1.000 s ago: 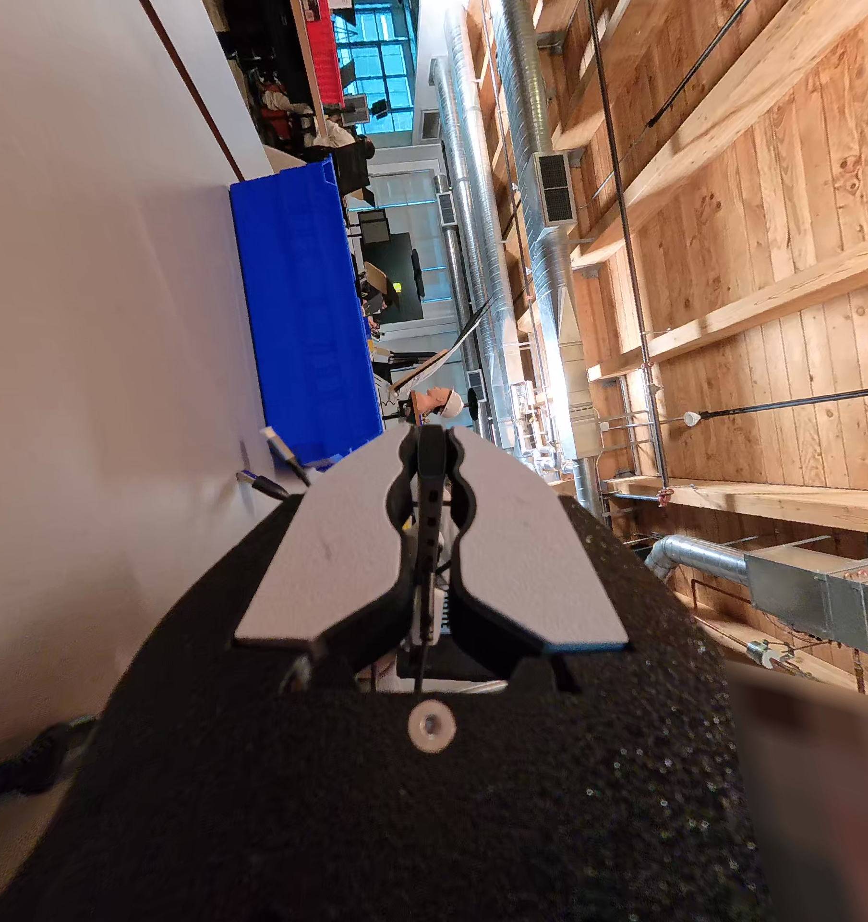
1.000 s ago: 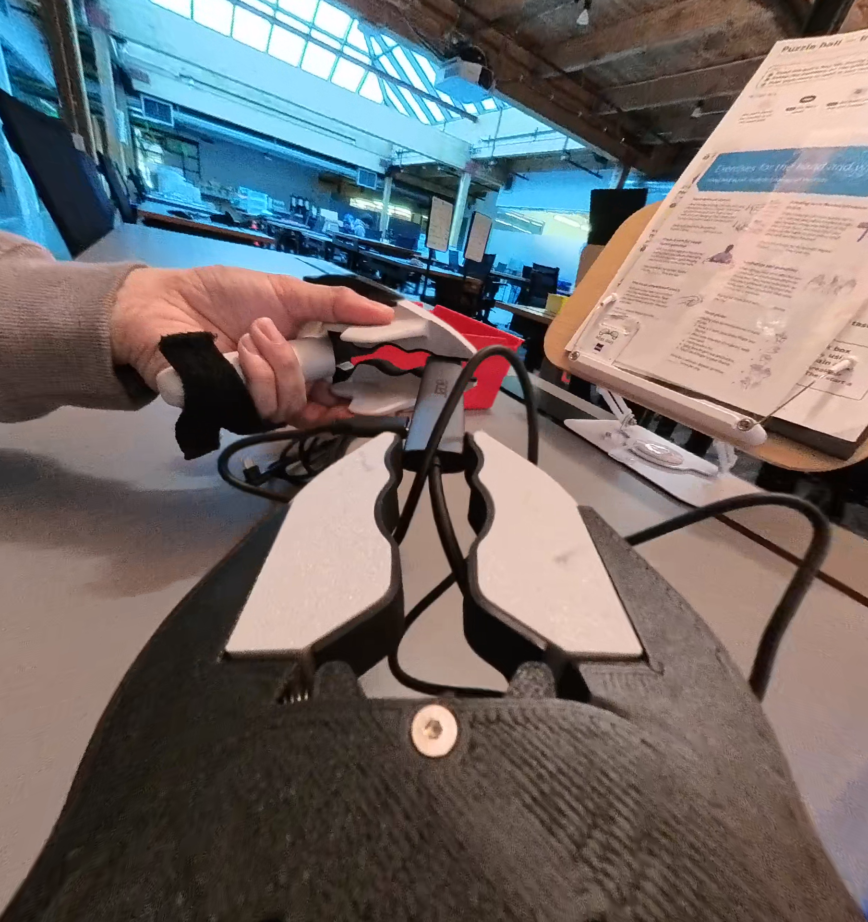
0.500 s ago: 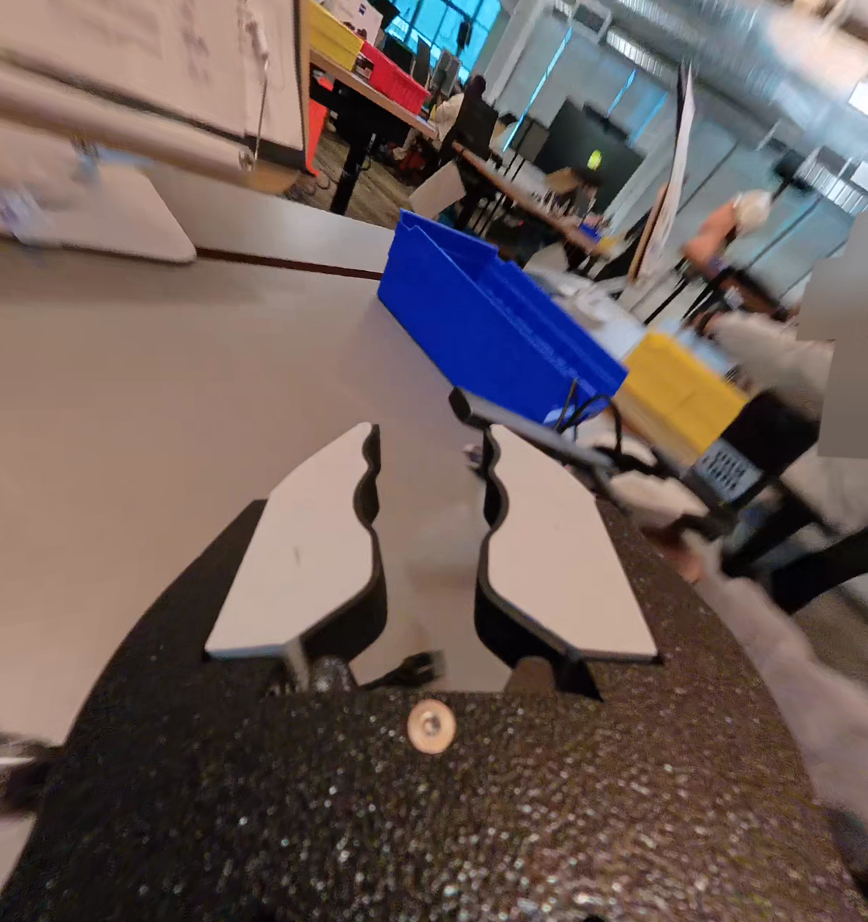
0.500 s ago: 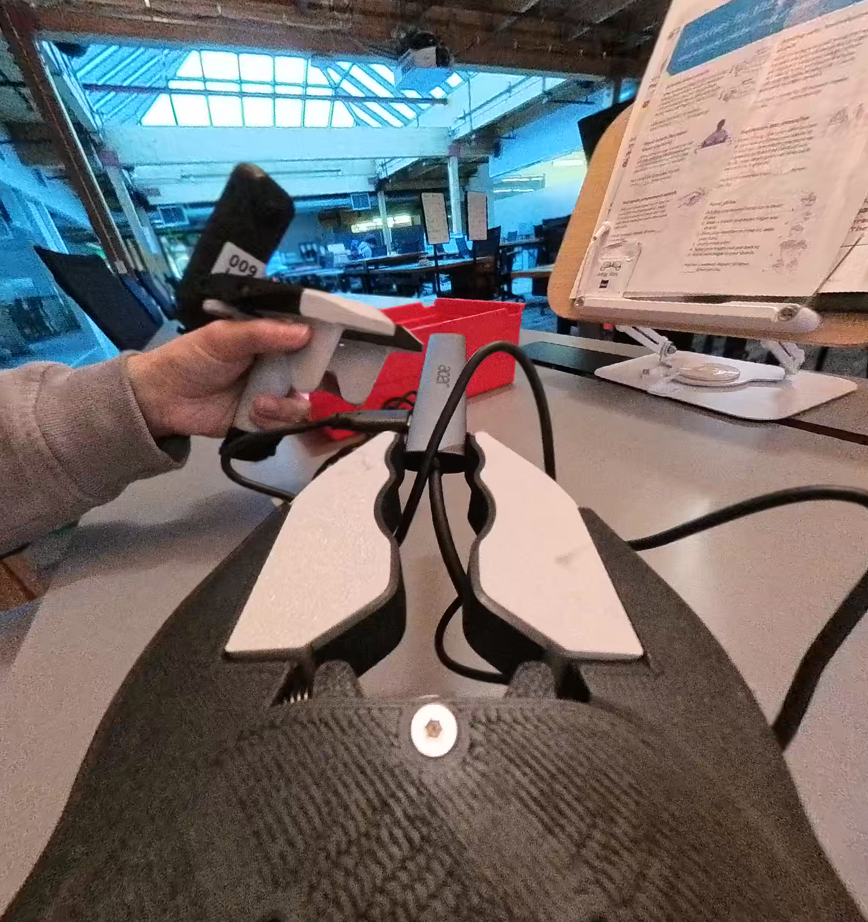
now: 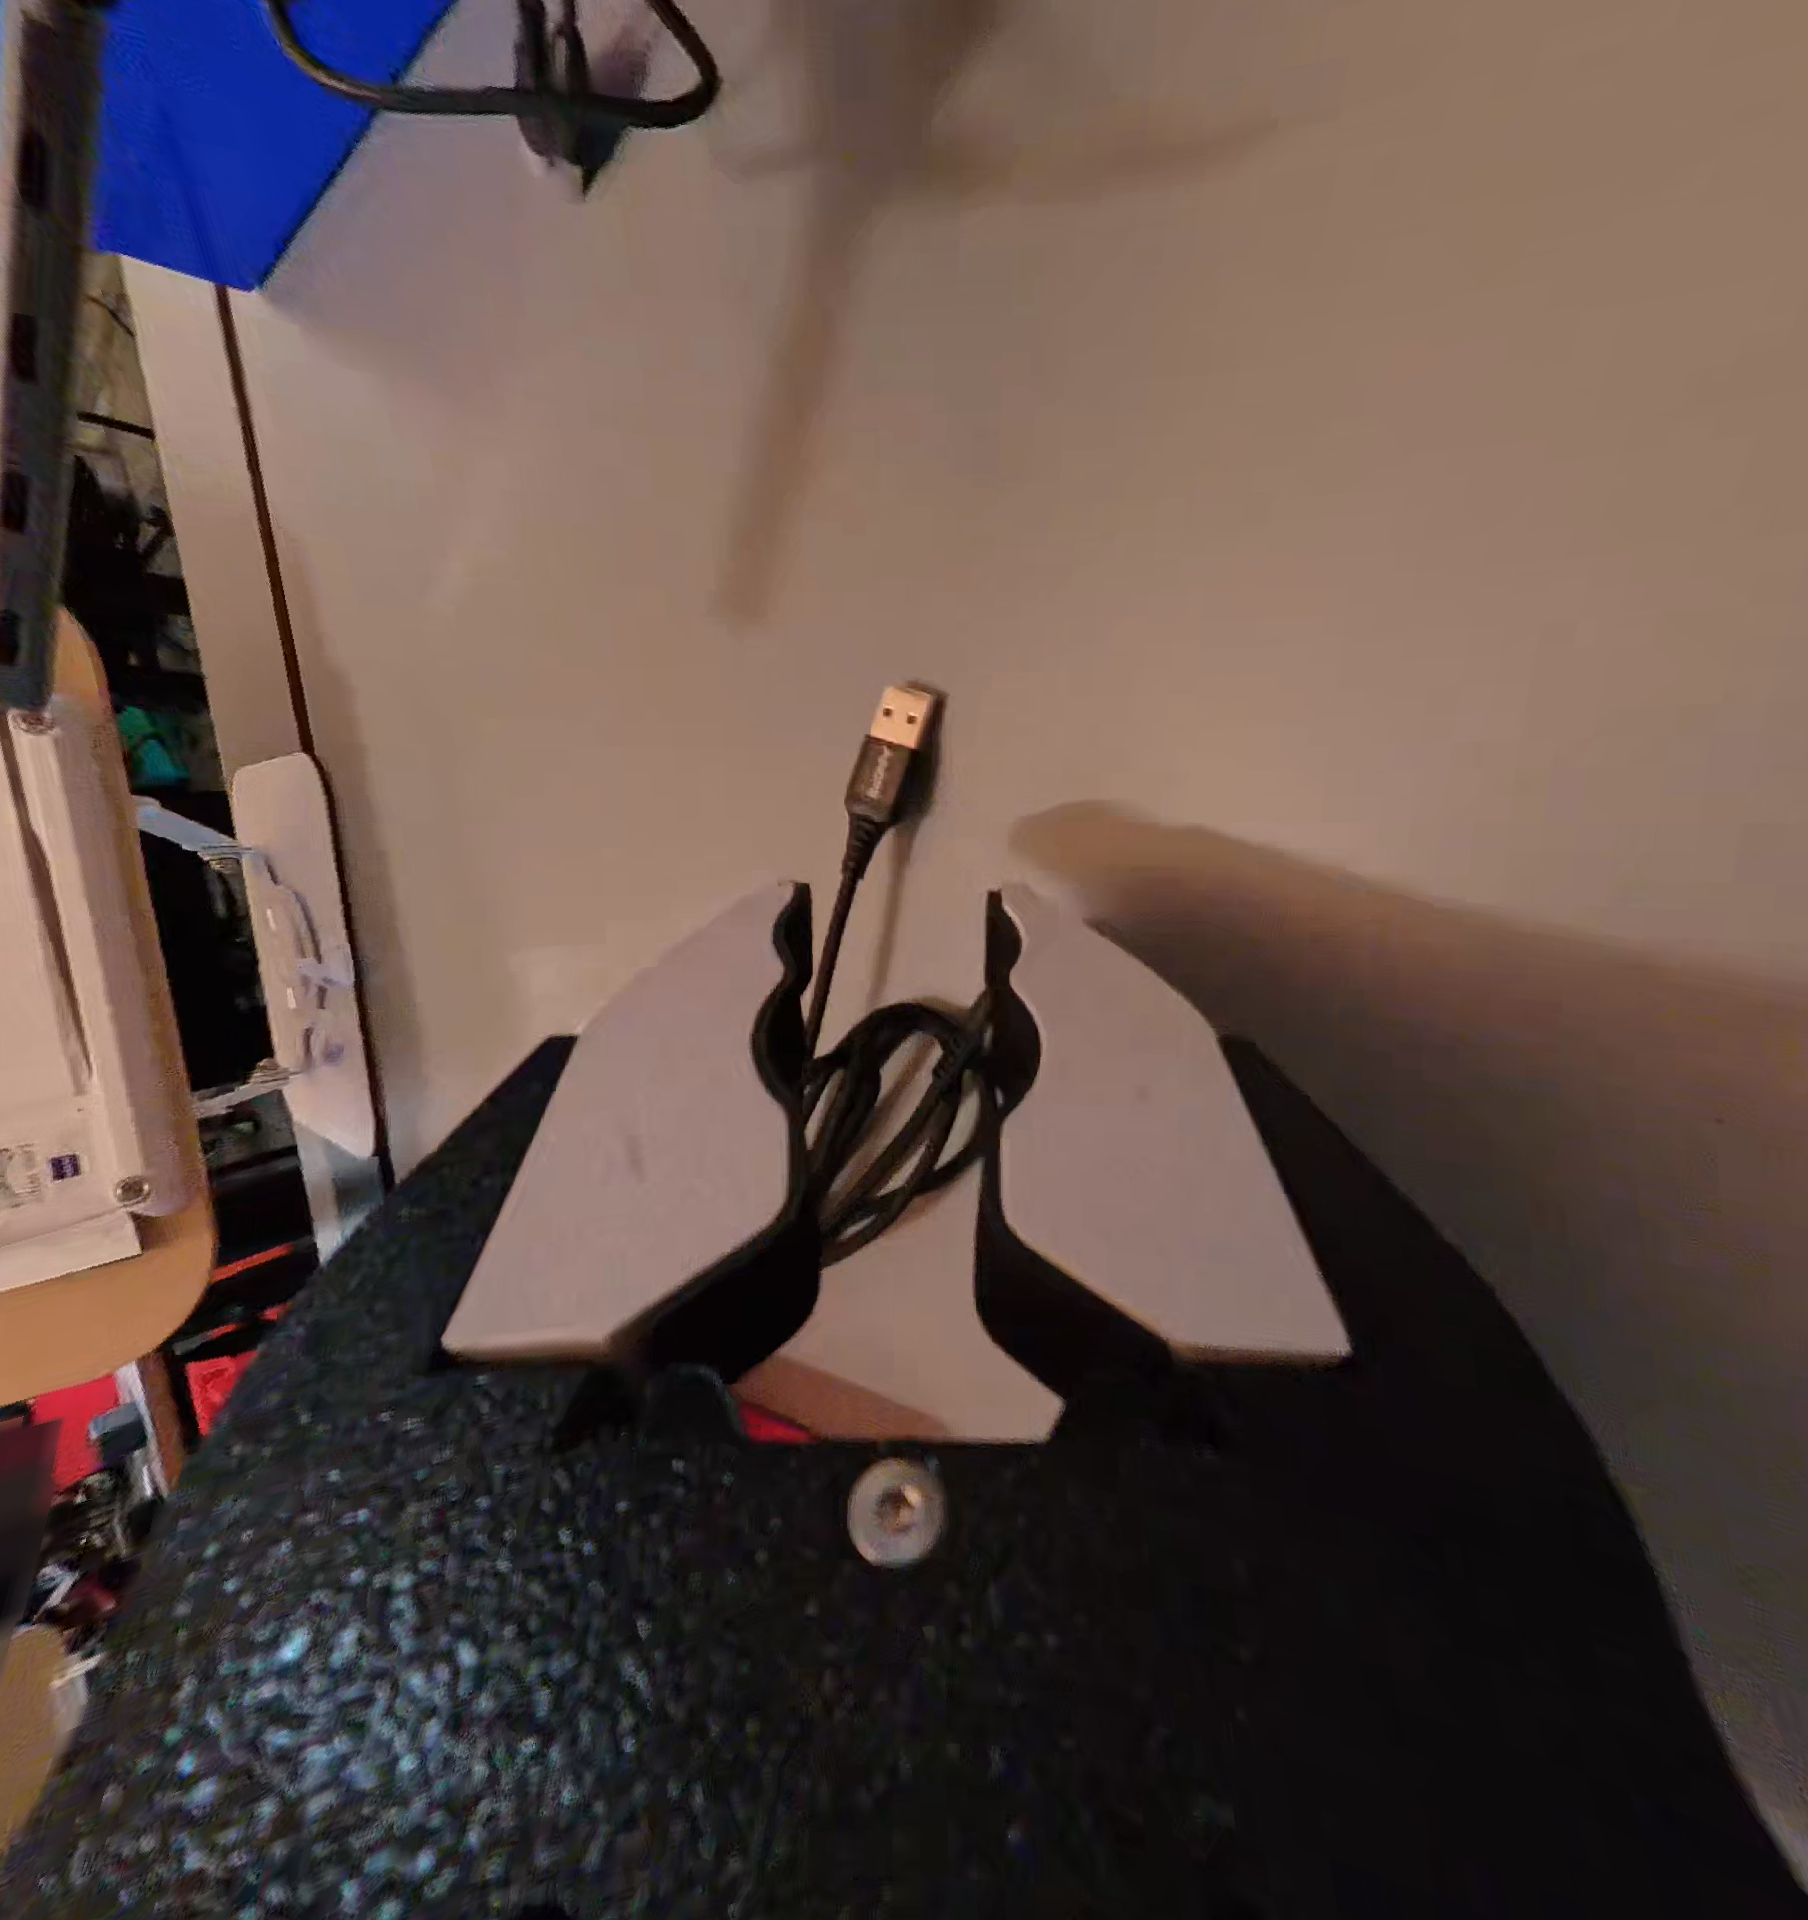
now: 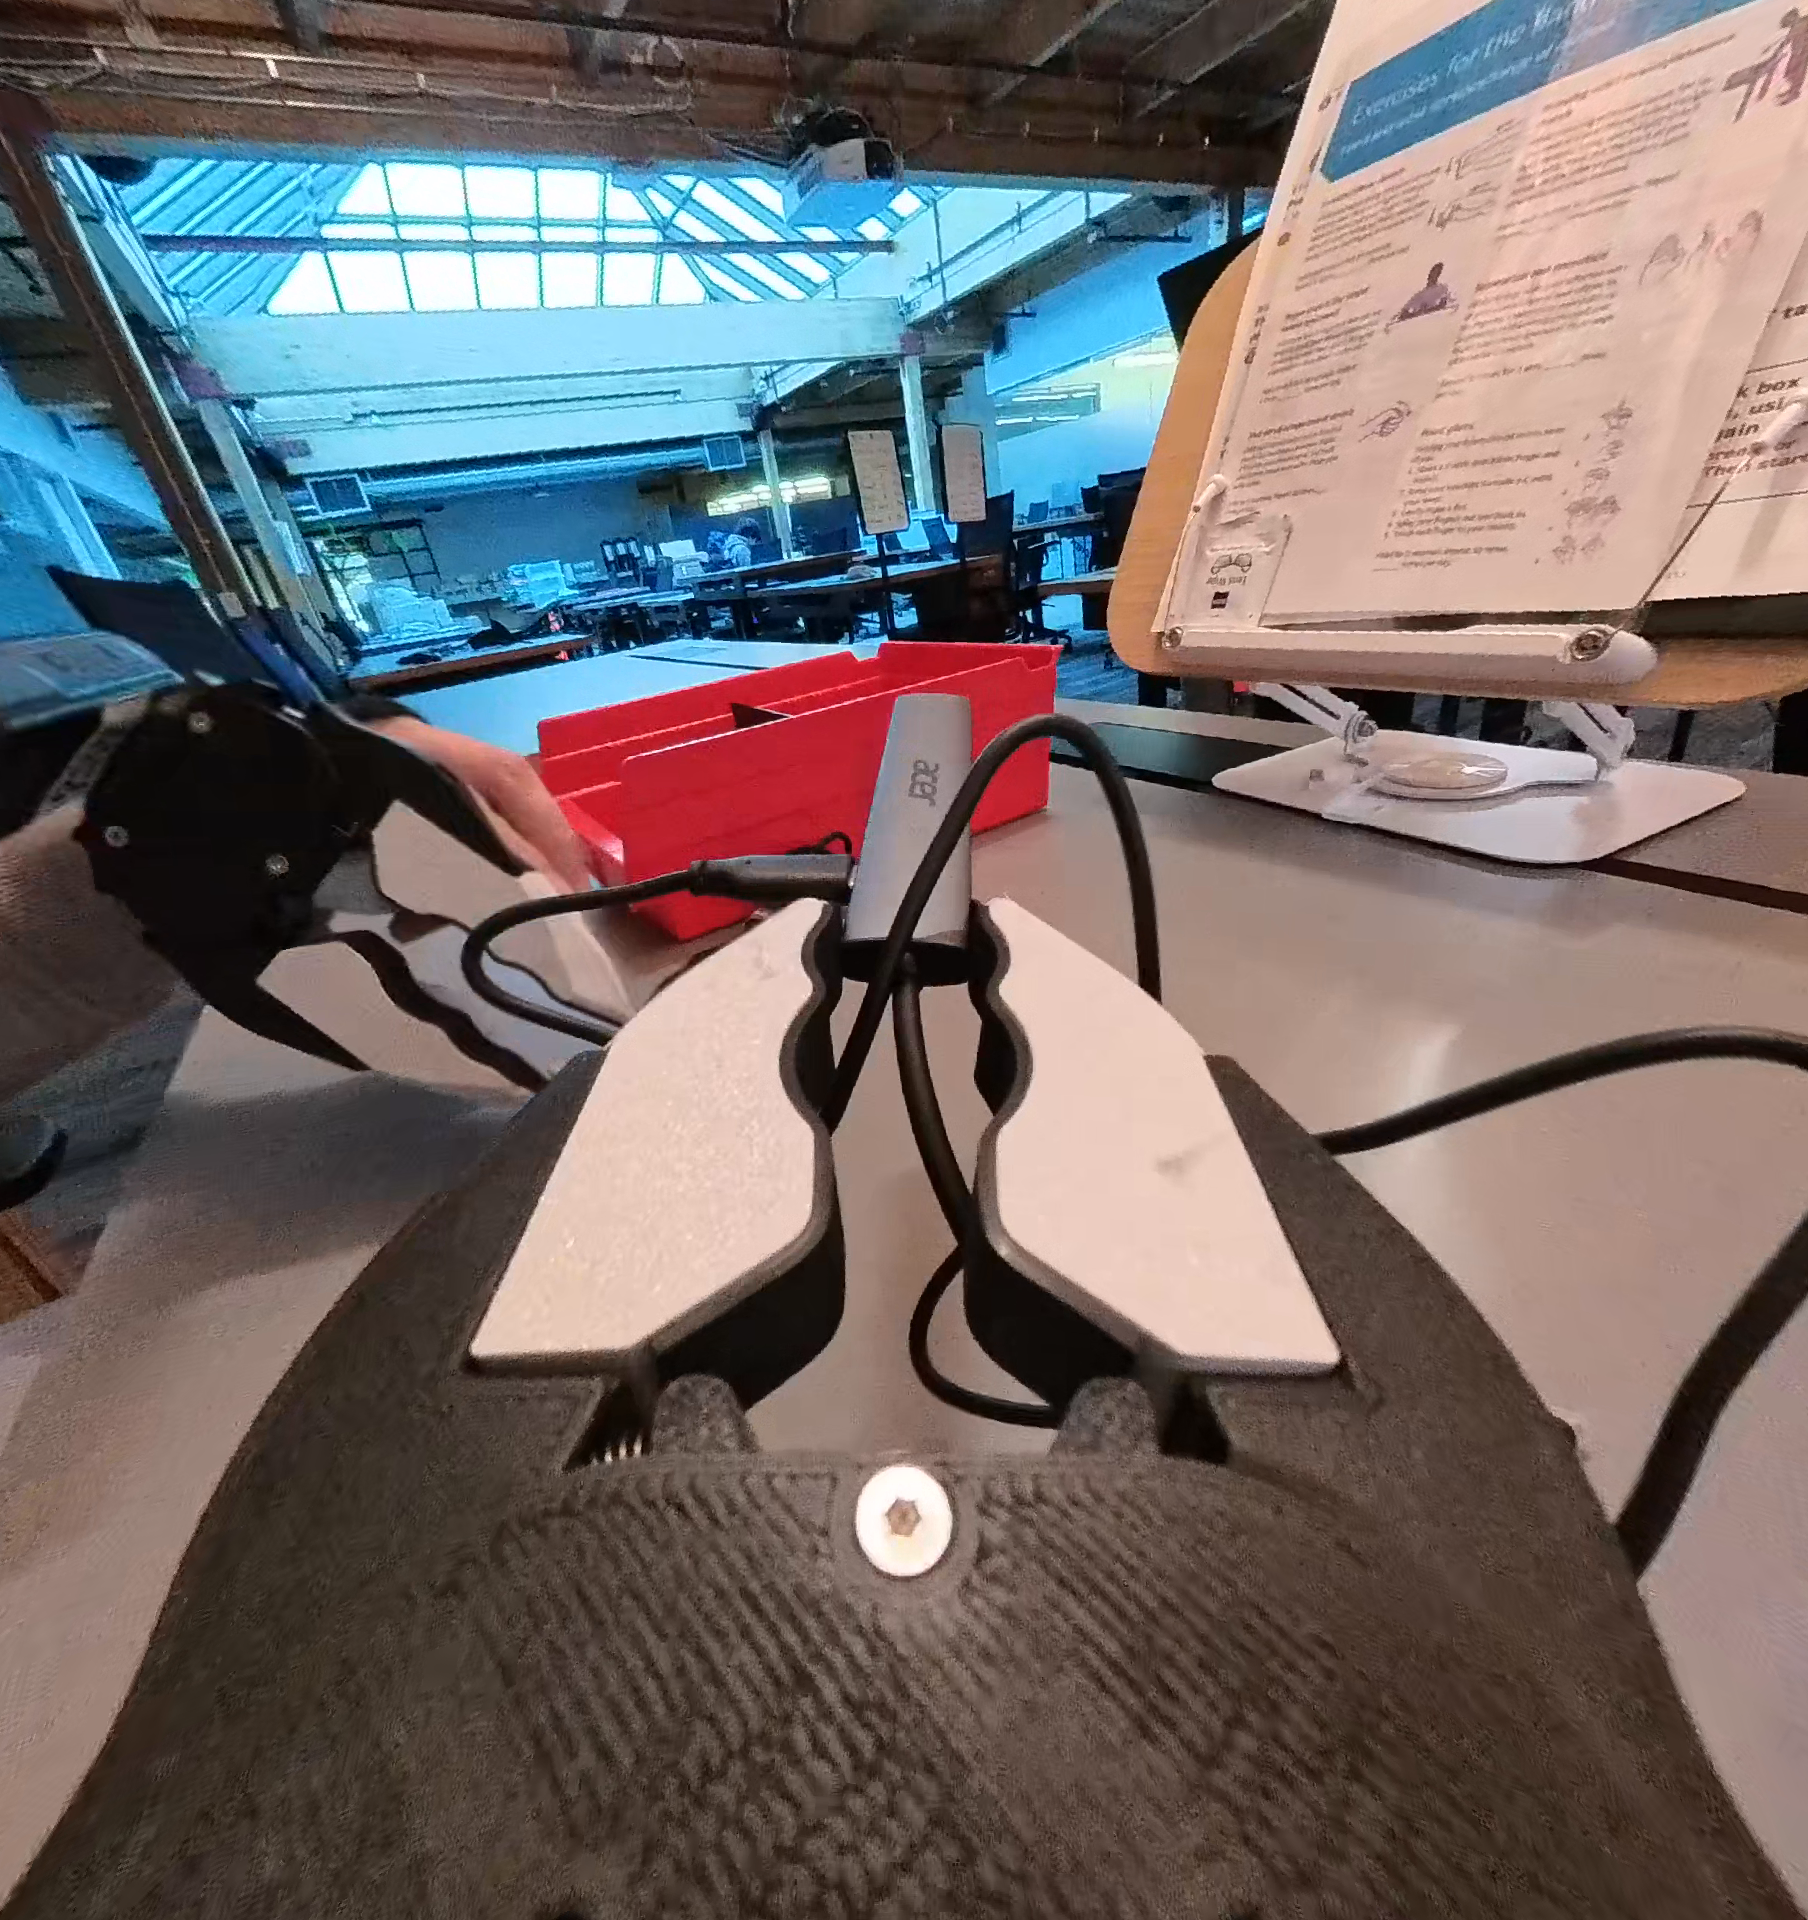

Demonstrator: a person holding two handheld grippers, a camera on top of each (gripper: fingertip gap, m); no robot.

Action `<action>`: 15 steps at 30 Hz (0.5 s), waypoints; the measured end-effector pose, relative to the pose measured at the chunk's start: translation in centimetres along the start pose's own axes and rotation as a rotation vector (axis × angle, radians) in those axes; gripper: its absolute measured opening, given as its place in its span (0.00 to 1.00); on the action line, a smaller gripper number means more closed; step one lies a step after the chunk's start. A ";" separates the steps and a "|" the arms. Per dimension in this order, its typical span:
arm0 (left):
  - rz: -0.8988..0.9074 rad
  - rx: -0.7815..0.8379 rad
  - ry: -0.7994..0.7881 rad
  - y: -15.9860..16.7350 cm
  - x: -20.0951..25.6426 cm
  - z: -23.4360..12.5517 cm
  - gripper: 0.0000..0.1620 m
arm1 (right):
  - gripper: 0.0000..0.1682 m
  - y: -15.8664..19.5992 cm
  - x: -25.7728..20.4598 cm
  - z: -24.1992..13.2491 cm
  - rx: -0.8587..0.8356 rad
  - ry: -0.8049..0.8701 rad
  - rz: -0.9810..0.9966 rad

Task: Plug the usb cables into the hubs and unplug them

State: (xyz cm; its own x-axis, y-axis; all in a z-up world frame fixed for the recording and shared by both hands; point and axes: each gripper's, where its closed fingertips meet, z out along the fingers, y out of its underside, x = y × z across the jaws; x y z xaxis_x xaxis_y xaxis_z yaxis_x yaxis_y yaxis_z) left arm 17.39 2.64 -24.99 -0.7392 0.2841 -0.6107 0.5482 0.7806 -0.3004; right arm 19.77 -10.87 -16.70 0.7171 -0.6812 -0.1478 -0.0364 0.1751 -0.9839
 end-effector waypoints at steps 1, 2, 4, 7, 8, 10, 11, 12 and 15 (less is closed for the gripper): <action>-0.003 0.004 0.021 0.1 0.4 -0.2 0.19 | 0.14 0.0 0.0 0.0 0.004 -0.001 -0.002; -0.016 0.005 0.040 0.4 0.8 -0.3 0.19 | 0.14 -0.1 0.0 -0.1 0.007 0.003 -0.002; -0.045 -0.015 0.042 1.4 1.2 -0.7 0.19 | 0.14 -0.1 0.0 -0.1 0.009 -0.005 0.004; -0.098 -0.030 0.000 2.7 2.0 -1.3 0.17 | 0.14 -0.2 0.1 -0.1 0.013 -0.003 0.011; -0.134 -0.023 -0.021 2.9 2.3 -1.3 0.16 | 0.14 -0.2 0.1 -0.1 0.013 -0.003 0.013; -0.224 0.024 -0.087 2.8 2.4 -1.0 0.18 | 0.14 -0.2 0.0 -0.1 0.015 -0.010 0.010; -0.252 0.044 -0.133 2.8 2.2 -0.8 0.19 | 0.14 -0.2 0.0 -0.1 0.014 -0.013 0.010; -0.248 0.047 -0.187 3.0 1.8 -0.7 0.20 | 0.14 -0.2 0.0 -0.1 0.014 -0.012 0.009; -0.174 0.057 -0.250 3.2 0.7 -0.6 0.22 | 0.14 -0.2 -0.2 -0.2 0.019 -0.023 0.005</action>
State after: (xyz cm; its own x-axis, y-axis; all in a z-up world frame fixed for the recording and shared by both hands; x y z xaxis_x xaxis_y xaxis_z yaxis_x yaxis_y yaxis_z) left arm 18.40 5.61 -25.93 -0.7083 -0.0028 -0.7059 0.4479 0.7712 -0.4524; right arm 19.53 -10.89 -16.47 0.7330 -0.6635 -0.1499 -0.0268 0.1920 -0.9810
